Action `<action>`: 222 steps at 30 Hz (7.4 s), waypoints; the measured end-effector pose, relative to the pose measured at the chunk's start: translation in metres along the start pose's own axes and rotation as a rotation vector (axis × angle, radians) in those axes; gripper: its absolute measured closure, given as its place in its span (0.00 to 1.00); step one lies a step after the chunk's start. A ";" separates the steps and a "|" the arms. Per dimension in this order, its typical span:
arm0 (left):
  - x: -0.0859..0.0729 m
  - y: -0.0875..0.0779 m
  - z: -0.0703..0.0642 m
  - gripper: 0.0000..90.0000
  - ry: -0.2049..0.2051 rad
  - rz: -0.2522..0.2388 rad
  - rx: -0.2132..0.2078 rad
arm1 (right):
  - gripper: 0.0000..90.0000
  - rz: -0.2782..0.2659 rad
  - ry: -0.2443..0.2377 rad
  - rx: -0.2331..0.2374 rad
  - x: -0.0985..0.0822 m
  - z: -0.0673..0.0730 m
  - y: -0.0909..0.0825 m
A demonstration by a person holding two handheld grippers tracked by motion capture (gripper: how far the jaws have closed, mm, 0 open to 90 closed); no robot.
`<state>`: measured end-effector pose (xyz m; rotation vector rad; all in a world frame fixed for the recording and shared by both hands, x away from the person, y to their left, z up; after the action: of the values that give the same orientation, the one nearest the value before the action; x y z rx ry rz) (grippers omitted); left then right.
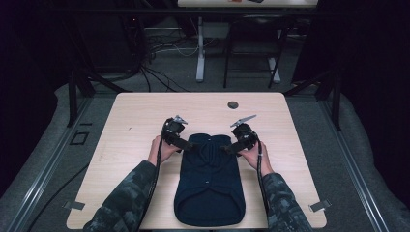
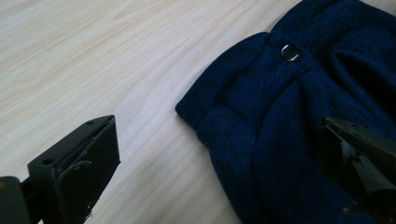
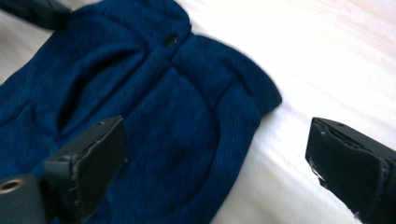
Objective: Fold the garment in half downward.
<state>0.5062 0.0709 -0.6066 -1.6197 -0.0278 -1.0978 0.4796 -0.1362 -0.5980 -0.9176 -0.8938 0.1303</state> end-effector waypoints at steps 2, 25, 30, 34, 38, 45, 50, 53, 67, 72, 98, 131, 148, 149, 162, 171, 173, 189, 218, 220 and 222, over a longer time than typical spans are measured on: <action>0.002 0.006 -0.002 0.00 -0.006 0.013 -0.003 | 0.14 0.002 0.006 -0.004 0.002 0.000 0.002; 0.008 0.030 -0.014 0.28 0.014 0.047 -0.016 | 0.57 0.041 0.049 -0.042 0.000 -0.011 0.027; 0.008 0.026 -0.019 0.45 0.027 0.037 -0.055 | 0.67 0.057 0.045 -0.012 -0.001 -0.009 0.025; 0.008 0.025 -0.022 0.61 0.024 0.037 -0.083 | 0.74 0.061 0.044 -0.008 -0.002 -0.007 0.025; 0.008 0.024 -0.024 0.69 0.011 0.038 -0.107 | 0.76 0.063 0.038 -0.015 -0.002 -0.006 0.024; 0.012 0.015 -0.025 0.71 0.054 0.028 -0.084 | 0.77 0.039 -0.010 -0.037 0.003 -0.002 0.019; 0.017 0.003 -0.025 0.70 0.071 0.005 -0.086 | 0.77 0.016 -0.050 -0.050 0.008 0.005 0.009; 0.020 -0.005 -0.026 0.70 0.085 -0.005 -0.095 | 0.77 -0.004 -0.064 -0.041 0.010 0.010 0.002; 0.031 -0.038 -0.031 0.69 0.142 -0.039 -0.132 | 0.77 -0.061 -0.164 -0.047 0.017 0.030 -0.030; 0.032 -0.047 -0.033 0.69 0.163 -0.045 -0.140 | 0.77 -0.085 -0.176 -0.046 0.018 0.035 -0.037; 0.050 -0.089 -0.044 0.74 0.282 -0.198 -0.092 | 0.77 -0.206 -0.268 -0.067 0.025 0.053 -0.077; 0.036 -0.116 -0.055 0.69 0.418 -0.265 -0.067 | 0.84 -0.233 -0.374 -0.122 0.014 0.080 -0.087; 0.022 -0.102 -0.062 0.76 0.446 -0.192 -0.059 | 0.77 -0.237 -0.385 -0.117 0.006 0.083 -0.083; 0.022 -0.103 -0.063 0.76 0.454 -0.201 -0.052 | 0.75 -0.235 -0.375 -0.112 0.005 0.082 -0.083; 0.022 -0.109 -0.073 0.76 0.592 -0.267 0.057 | 0.71 -0.171 -0.306 -0.099 -0.003 0.075 -0.077; 0.036 -0.115 -0.064 0.68 0.520 -0.259 0.069 | 0.86 -0.310 -0.364 -0.211 0.012 0.077 -0.084; 0.031 -0.109 -0.064 0.57 0.489 -0.203 0.020 | 0.86 -0.320 -0.379 -0.216 0.013 0.078 -0.084; 0.018 -0.103 -0.071 0.74 0.559 -0.225 0.125 | 0.78 -0.253 -0.409 -0.154 -0.006 0.078 -0.081; -0.010 -0.110 -0.089 0.69 0.560 -0.244 0.074 | 0.83 -0.193 -0.482 -0.134 -0.039 0.090 -0.075; -0.012 -0.111 -0.091 0.69 0.562 -0.248 0.064 | 0.83 -0.192 -0.486 -0.133 -0.041 0.091 -0.076; -0.013 -0.112 -0.093 0.69 0.565 -0.251 0.062 | 0.83 -0.191 -0.489 -0.131 -0.044 0.091 -0.076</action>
<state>0.3805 0.0472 -0.5362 -1.2242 0.1094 -1.7003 0.3659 -0.1460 -0.5425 -0.9323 -1.4530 0.1353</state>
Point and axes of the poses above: each handheld gripper's, and its own axes: y roughly forward along the jaws, x roughly out of its top, z roughly to its left, the point moved 7 cm from there along y, roughly forward along the jaws, and after that the axes turned 11 degrees about x, right-handed, at the moved point
